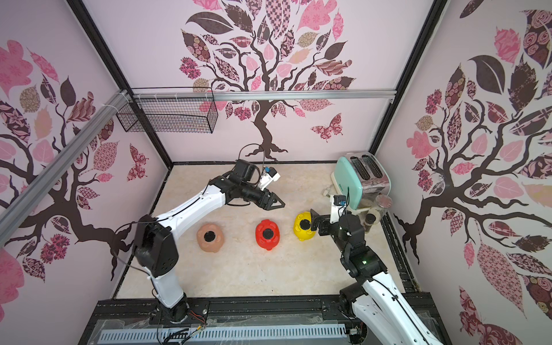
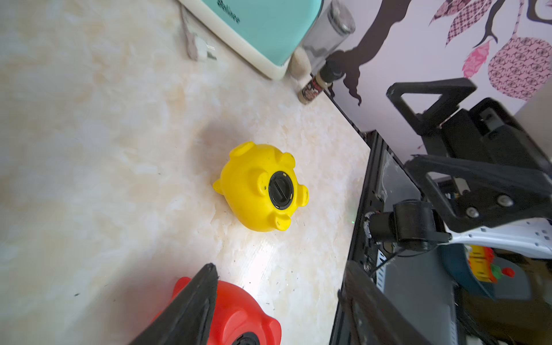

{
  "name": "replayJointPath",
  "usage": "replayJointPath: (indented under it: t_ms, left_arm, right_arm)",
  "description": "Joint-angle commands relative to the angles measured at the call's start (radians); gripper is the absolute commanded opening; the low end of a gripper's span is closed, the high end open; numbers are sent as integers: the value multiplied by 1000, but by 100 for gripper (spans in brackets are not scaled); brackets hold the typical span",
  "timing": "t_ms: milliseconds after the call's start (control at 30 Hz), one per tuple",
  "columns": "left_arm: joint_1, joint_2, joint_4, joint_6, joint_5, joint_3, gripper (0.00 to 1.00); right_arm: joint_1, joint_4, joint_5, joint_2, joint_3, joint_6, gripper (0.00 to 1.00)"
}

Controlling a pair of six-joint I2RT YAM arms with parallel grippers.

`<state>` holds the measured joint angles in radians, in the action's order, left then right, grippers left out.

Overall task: Close piggy banks
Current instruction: Reset both arms

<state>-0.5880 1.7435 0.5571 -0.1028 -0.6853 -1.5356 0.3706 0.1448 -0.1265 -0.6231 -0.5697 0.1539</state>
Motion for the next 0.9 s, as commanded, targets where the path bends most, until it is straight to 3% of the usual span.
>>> replayJointPath:
  t_ms: [0, 233, 433, 600, 700, 867]
  left_arm:
    - [7, -184, -160, -63, 161, 133, 69]
    - [-16, -636, -319, -102, 573, 472, 73]
    - [-15, -918, -237, -149, 924, 628, 73]
    - [-13, -1126, -94, -237, 1291, 753, 73]
    - [-14, -1257, -116, -237, 1410, 867, 73]
    - [-14, -1381, -284, -147, 1472, 1078, 72]
  right_arm:
    - [0, -29, 4, 14, 0, 5, 100]
    - [1, -85, -29, 20, 41, 4, 100]
    - [-1, -144, -86, 19, 88, 28, 100]
    - [0, -207, -152, 32, 150, 42, 100]
    - [1, -260, -183, 37, 200, 47, 100]
    - [0, -366, -245, 36, 289, 51, 100]
